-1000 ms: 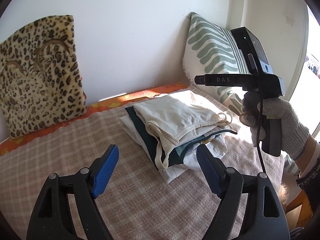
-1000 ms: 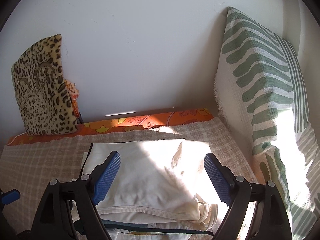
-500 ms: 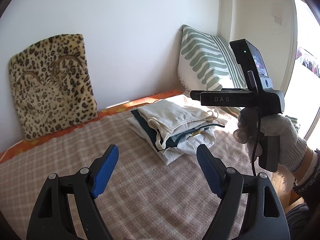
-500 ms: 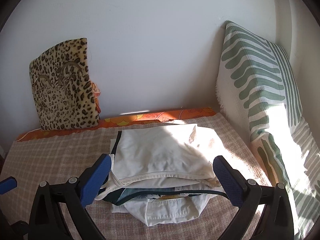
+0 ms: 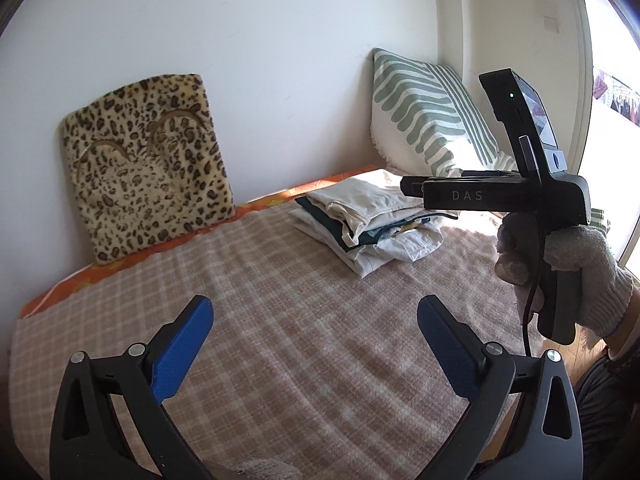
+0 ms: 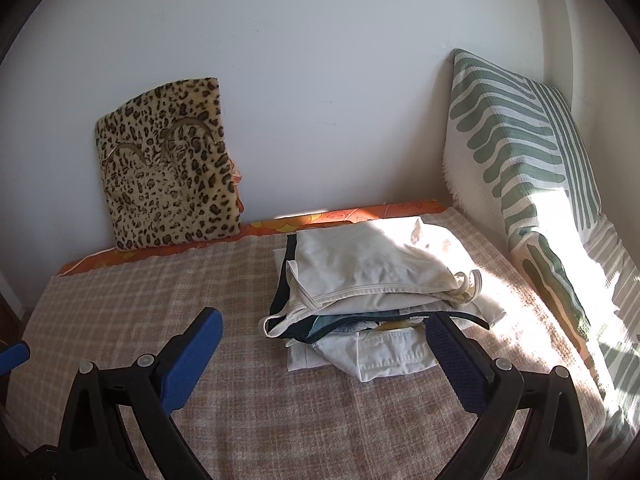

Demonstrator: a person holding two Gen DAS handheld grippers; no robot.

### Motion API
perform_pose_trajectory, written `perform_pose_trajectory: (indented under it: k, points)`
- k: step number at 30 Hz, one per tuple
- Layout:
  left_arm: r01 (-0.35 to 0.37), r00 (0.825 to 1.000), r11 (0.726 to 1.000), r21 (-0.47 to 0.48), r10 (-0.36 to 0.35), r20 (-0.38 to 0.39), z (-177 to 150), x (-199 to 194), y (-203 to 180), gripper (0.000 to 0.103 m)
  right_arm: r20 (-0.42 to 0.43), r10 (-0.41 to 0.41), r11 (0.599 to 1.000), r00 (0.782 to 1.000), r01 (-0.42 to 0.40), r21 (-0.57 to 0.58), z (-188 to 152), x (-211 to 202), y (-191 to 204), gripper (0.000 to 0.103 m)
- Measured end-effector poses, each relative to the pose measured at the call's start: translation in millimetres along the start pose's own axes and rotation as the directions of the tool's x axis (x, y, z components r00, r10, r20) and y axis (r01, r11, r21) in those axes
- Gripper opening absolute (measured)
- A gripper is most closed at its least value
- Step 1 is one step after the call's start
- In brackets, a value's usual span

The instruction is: Fold small clothes

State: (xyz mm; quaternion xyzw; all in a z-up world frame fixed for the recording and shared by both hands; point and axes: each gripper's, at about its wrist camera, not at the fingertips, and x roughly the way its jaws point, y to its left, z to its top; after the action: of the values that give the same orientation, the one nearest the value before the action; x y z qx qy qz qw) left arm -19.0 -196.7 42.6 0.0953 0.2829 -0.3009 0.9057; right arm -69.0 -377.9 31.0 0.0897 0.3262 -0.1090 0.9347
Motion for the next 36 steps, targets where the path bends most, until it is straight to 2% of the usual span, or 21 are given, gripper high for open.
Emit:
perform_pose_trajectory:
  k: [8,15,22,29,36]
  points:
    - [-0.043,0.999,0.999,-0.01,0.043,-0.025,-25,0,7,0.102,0.058,-0.02,1.0,0.998,0.019,0.022,-25,-15,7,0.103]
    - [-0.046,0.997,0.998,-0.046,0.043,-0.058,-45,7,16,0.102,0.053,-0.024,1.0,0.998,0.023,0.02,-36,-13,12,0.103]
    - [-0.144,0.987,0.99,-0.012,0.142,-0.081,-58,14,19,0.102,0.05,-0.033,0.999,0.998,0.034,-0.01,-45,-7,18,0.103]
    - [-0.156,0.984,0.988,-0.017,0.154,-0.087,-63,14,22,0.102,0.045,-0.042,0.998,0.998,0.044,-0.038,-51,-1,24,0.103]
    - [-0.164,0.983,0.986,-0.027,0.161,-0.092,-64,13,25,0.102,0.047,-0.049,0.999,0.998,0.049,-0.005,-53,-1,18,0.103]
